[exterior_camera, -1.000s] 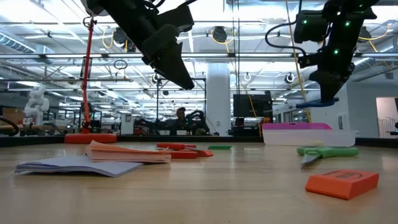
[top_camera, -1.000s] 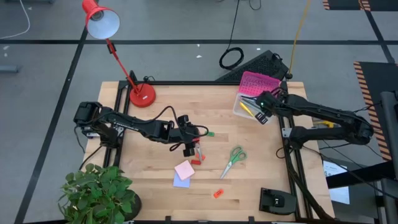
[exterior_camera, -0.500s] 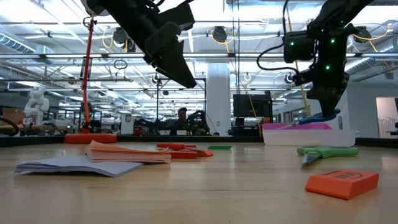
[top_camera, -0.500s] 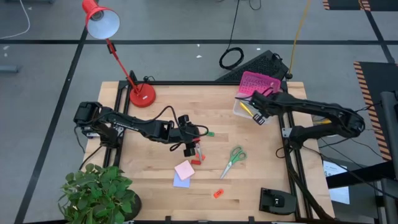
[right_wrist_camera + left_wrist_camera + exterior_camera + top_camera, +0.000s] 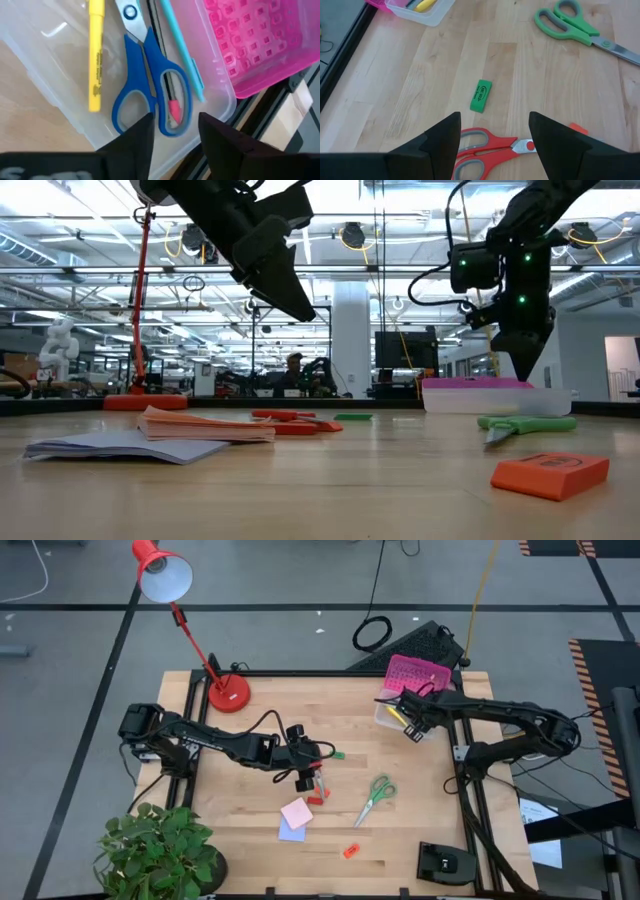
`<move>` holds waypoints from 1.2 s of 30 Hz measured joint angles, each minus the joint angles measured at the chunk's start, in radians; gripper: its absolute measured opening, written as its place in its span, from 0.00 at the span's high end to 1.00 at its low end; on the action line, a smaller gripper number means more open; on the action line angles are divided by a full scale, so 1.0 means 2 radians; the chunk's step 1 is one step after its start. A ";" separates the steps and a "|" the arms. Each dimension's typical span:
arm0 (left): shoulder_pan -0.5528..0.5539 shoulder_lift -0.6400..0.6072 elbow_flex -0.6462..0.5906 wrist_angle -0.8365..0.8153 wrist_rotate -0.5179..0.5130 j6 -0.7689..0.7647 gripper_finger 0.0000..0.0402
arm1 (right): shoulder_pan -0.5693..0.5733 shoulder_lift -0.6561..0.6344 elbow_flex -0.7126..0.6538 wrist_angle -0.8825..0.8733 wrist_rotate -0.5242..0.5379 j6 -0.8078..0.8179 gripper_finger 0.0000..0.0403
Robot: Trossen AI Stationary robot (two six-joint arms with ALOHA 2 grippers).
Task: Pack school essentials
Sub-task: Put the orange scissors into the supply box
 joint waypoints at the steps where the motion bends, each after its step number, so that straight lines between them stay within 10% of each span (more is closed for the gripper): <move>1: 0.000 0.000 0.000 0.000 0.000 0.000 0.41 | 0.000 0.000 -0.002 0.002 0.000 -0.004 0.61; 36: 0.017 0.082 -0.002 -0.104 0.018 0.126 0.41 | 0.152 -0.231 -0.002 0.004 -0.108 -0.003 0.57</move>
